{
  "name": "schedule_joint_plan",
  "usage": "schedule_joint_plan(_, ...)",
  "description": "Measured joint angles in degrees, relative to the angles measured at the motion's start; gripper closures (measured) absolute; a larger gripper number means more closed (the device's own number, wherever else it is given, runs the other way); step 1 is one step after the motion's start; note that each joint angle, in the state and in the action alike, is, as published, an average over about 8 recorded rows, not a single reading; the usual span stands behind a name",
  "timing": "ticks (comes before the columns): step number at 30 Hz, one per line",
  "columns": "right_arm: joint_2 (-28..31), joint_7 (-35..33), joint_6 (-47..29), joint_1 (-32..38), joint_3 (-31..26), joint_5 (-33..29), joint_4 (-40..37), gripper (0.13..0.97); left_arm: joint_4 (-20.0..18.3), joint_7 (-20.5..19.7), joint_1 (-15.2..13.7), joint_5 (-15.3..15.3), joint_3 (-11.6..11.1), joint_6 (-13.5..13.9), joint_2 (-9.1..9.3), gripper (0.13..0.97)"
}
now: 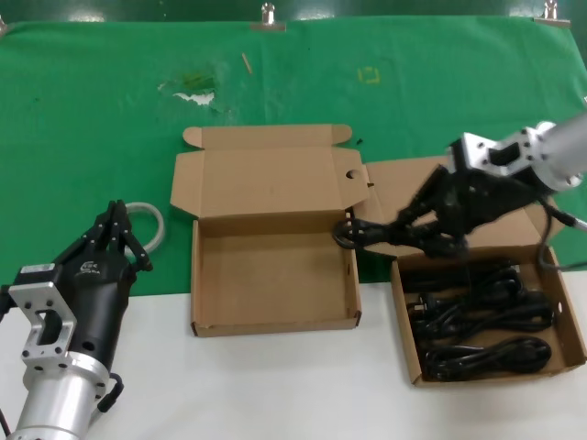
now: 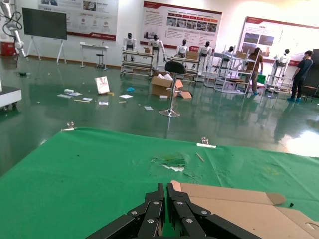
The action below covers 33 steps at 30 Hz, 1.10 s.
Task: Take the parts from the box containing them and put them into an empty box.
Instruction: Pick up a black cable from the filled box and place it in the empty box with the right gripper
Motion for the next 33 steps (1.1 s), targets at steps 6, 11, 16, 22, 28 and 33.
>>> schedule_joint_plan(6, -7.7, -10.9, 2.7, 6.6, 0.5, 0.3, -16.2, 0.897, 0.0, 0.0, 0.0, 0.0, 0.0, 0.0, 0.00, 0.941)
schedule_joint_plan(11, -12.2, -16.8, 5.0, 9.7, 1.4, 0.6, -24.8, 0.897, 0.0, 0.0, 0.0, 0.0, 0.0, 0.0, 0.00, 0.941)
schedule_joint_plan(16, -14.9, -17.4, 6.7, 10.4, 2.5, 1.1, -27.8, 0.897, 0.0, 0.0, 0.0, 0.0, 0.0, 0.0, 0.00, 0.941)
schedule_joint_plan(22, -17.2, -14.5, 8.2, 9.7, 4.0, 1.9, -28.8, 0.897, 0.0, 0.0, 0.0, 0.0, 0.0, 0.0, 0.00, 0.941)
schedule_joint_plan(28, -19.0, -13.5, 10.5, 8.3, 5.0, 2.4, -29.1, 0.897, 0.0, 0.0, 0.0, 0.0, 0.0, 0.0, 0.00, 0.941)
schedule_joint_plan(33, -20.1, -13.6, 12.8, 6.9, 5.4, 2.4, -29.2, 0.897, 0.0, 0.0, 0.0, 0.0, 0.0, 0.0, 0.00, 0.941)
